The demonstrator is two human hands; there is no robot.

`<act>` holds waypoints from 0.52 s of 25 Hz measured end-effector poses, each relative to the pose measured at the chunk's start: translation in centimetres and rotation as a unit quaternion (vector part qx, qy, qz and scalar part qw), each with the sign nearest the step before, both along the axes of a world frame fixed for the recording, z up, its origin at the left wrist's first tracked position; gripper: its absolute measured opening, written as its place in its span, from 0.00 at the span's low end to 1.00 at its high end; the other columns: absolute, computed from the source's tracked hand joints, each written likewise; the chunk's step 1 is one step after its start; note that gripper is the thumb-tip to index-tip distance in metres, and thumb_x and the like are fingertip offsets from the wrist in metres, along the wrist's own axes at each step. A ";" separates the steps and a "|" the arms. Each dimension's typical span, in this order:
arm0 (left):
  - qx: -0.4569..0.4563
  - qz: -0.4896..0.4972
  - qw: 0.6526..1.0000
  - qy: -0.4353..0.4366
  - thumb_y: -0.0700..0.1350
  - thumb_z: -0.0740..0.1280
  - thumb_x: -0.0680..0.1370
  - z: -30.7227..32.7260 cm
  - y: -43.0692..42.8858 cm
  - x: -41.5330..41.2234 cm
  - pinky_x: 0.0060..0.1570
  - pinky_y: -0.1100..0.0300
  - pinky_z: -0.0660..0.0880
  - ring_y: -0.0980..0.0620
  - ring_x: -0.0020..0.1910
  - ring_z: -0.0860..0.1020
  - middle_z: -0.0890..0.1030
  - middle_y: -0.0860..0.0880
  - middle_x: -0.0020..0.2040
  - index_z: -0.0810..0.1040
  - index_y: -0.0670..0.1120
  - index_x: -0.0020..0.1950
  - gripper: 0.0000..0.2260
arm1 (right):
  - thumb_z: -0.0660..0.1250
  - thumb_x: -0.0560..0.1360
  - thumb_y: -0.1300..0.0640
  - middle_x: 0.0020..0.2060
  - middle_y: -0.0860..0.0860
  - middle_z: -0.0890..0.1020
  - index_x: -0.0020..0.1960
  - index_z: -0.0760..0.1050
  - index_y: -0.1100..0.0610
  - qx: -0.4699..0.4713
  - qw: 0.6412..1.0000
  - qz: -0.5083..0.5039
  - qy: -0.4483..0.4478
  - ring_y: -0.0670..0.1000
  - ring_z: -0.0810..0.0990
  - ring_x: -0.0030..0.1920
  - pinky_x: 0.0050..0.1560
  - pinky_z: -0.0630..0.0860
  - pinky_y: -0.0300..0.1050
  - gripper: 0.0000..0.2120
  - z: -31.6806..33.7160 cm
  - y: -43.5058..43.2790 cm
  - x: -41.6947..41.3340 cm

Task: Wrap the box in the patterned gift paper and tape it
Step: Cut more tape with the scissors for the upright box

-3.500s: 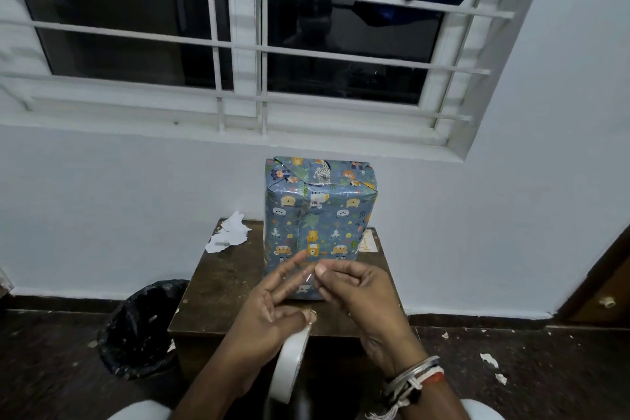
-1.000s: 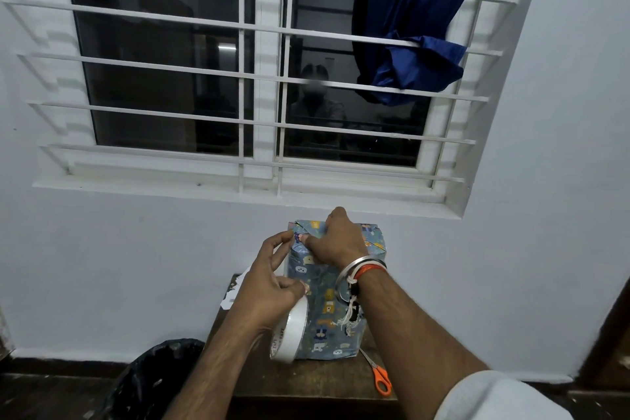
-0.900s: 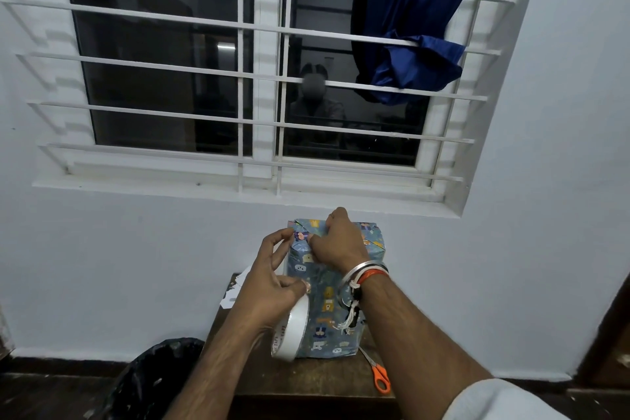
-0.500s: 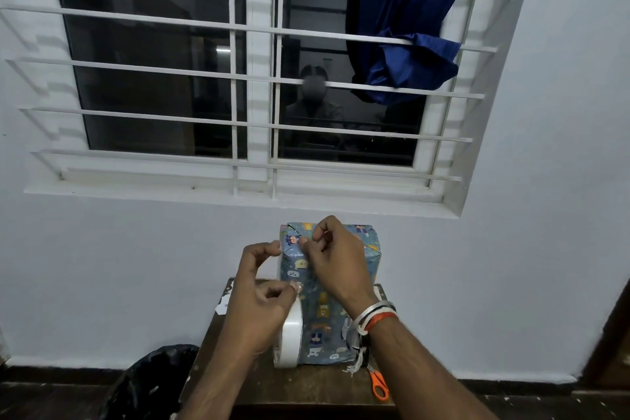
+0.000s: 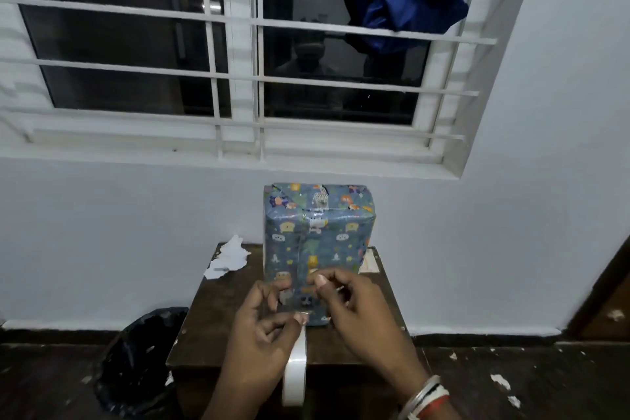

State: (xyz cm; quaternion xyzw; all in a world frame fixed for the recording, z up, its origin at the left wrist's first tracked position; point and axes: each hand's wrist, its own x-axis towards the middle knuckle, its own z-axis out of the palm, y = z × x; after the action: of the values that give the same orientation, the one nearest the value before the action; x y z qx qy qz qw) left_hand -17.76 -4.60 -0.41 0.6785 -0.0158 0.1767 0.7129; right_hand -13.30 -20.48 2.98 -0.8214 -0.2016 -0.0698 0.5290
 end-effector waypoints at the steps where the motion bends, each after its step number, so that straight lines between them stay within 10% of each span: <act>1: -0.003 0.004 1.000 0.007 0.25 0.70 0.74 -0.9 0.0 0.1 0.44 0.59 0.81 0.42 0.41 0.86 0.83 0.48 0.54 0.71 0.51 0.42 0.20 | 0.65 0.83 0.47 0.43 0.39 0.85 0.55 0.84 0.46 -0.010 0.999 0.014 0.033 0.40 0.83 0.46 0.44 0.75 0.36 0.10 -1.3 -0.6 -0.1; 13: 0.070 -0.064 0.995 0.039 0.29 0.70 0.76 -5.5 -0.9 1.4 0.48 0.57 0.82 0.47 0.46 0.87 0.79 0.53 0.57 0.69 0.54 0.46 0.20 | 0.75 0.77 0.58 0.42 0.46 0.88 0.50 0.88 0.54 -0.003 0.991 0.071 0.116 0.47 0.87 0.44 0.52 0.84 0.48 0.04 -6.3 -2.3 -0.1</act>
State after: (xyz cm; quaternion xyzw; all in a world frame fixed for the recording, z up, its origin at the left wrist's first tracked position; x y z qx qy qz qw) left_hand -16.40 -5.47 -5.88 0.7304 -0.0432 0.1029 0.6738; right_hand -13.35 -22.80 -3.36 -0.8091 -0.1971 0.0642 0.5499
